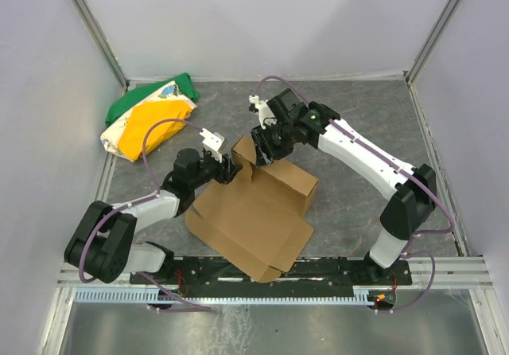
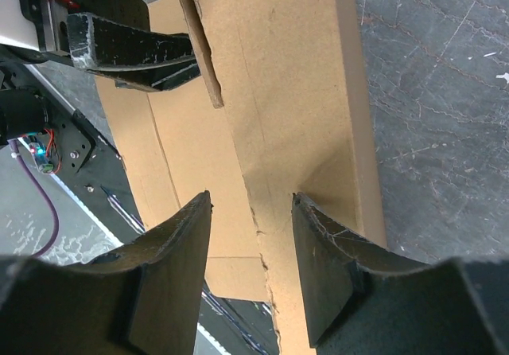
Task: Fold the paper box
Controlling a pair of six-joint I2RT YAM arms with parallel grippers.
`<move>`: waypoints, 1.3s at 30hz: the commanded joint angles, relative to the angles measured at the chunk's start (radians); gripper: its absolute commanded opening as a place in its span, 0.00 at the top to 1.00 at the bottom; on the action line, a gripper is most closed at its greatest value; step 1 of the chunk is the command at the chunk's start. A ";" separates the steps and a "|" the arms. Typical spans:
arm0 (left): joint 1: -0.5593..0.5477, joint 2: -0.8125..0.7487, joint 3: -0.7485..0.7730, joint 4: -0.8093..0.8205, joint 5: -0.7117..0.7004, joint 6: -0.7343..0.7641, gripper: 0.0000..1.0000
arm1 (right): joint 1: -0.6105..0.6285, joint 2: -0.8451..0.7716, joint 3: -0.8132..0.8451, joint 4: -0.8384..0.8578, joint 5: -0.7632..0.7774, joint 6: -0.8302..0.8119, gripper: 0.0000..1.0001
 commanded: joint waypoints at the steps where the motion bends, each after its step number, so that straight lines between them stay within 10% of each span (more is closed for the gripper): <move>1: -0.023 0.017 0.054 0.087 -0.074 -0.079 0.45 | 0.002 0.013 0.034 -0.028 -0.014 -0.016 0.47; 16: -0.075 0.075 0.049 0.146 -0.131 -0.086 0.45 | -0.088 0.011 0.068 -0.021 -0.162 0.051 0.25; 24: -0.089 0.156 0.090 0.191 -0.215 -0.175 0.71 | -0.098 0.027 0.067 -0.034 -0.218 0.045 0.27; 39: -0.220 0.211 0.144 0.189 -0.669 -0.423 0.76 | -0.098 0.032 0.054 0.001 -0.244 0.087 0.30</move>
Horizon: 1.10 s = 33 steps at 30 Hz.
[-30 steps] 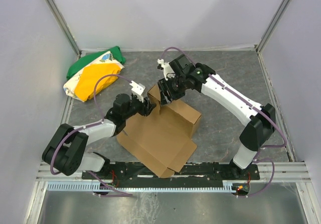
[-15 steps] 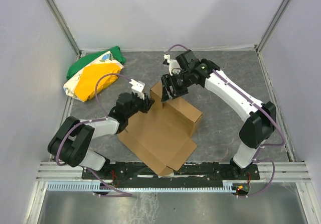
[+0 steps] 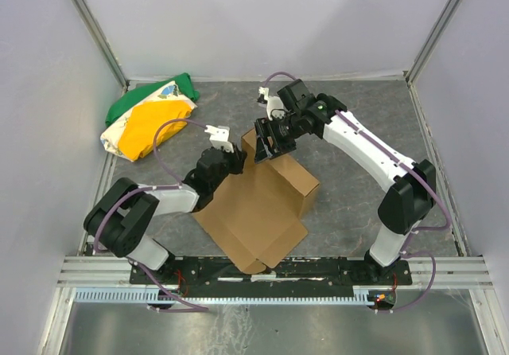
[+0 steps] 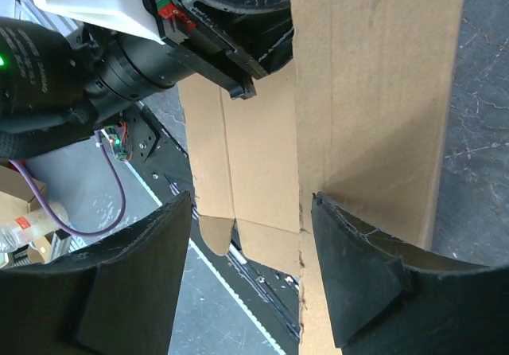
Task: Fold the paper box
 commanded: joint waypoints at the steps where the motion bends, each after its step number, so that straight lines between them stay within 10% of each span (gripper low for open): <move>1: -0.060 0.016 0.059 0.039 -0.250 -0.136 0.77 | 0.001 0.002 0.022 0.023 -0.029 0.020 0.30; 10: -0.216 0.094 0.216 -0.207 -0.703 -0.311 0.97 | 0.000 -0.001 0.005 0.051 -0.045 0.071 0.32; 20: -0.251 0.155 0.275 -0.294 -0.760 -0.286 0.97 | 0.000 -0.030 -0.018 0.054 0.018 0.079 0.34; 33: -0.249 0.168 0.396 -0.597 -0.764 -0.045 0.97 | -0.038 -0.354 -0.577 0.386 0.943 0.178 0.30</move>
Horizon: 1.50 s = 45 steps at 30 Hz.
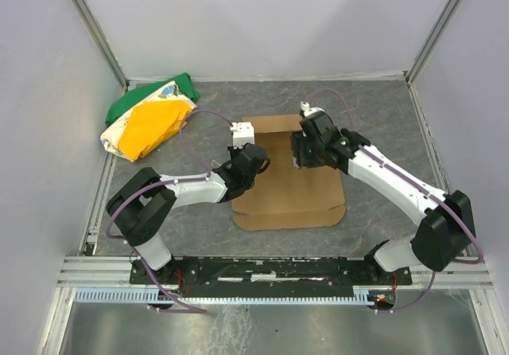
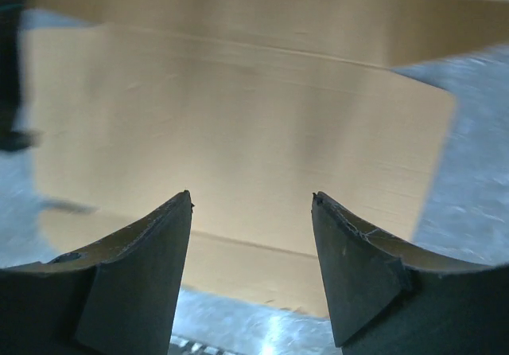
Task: Fold the paper box
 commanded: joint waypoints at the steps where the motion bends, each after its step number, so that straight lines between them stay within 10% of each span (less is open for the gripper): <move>1: 0.000 0.023 0.109 -0.243 -0.086 0.076 0.97 | -0.033 -0.070 -0.157 0.184 0.416 0.082 0.29; 13: 0.002 -0.036 0.084 -0.300 -0.060 0.120 0.97 | -0.058 -0.306 -0.131 0.429 0.336 -0.045 0.31; 21: 0.003 -0.097 0.004 -0.177 0.051 0.142 0.97 | -0.096 0.335 0.866 -0.296 -0.025 -0.132 0.32; 27: 0.009 -0.126 -0.028 -0.116 0.078 0.166 0.97 | -0.152 0.656 1.283 -0.451 -0.181 -0.035 0.35; 45: 0.046 -0.073 0.025 -0.111 0.094 0.195 0.97 | -0.178 0.653 1.024 -0.571 -0.292 -0.121 0.41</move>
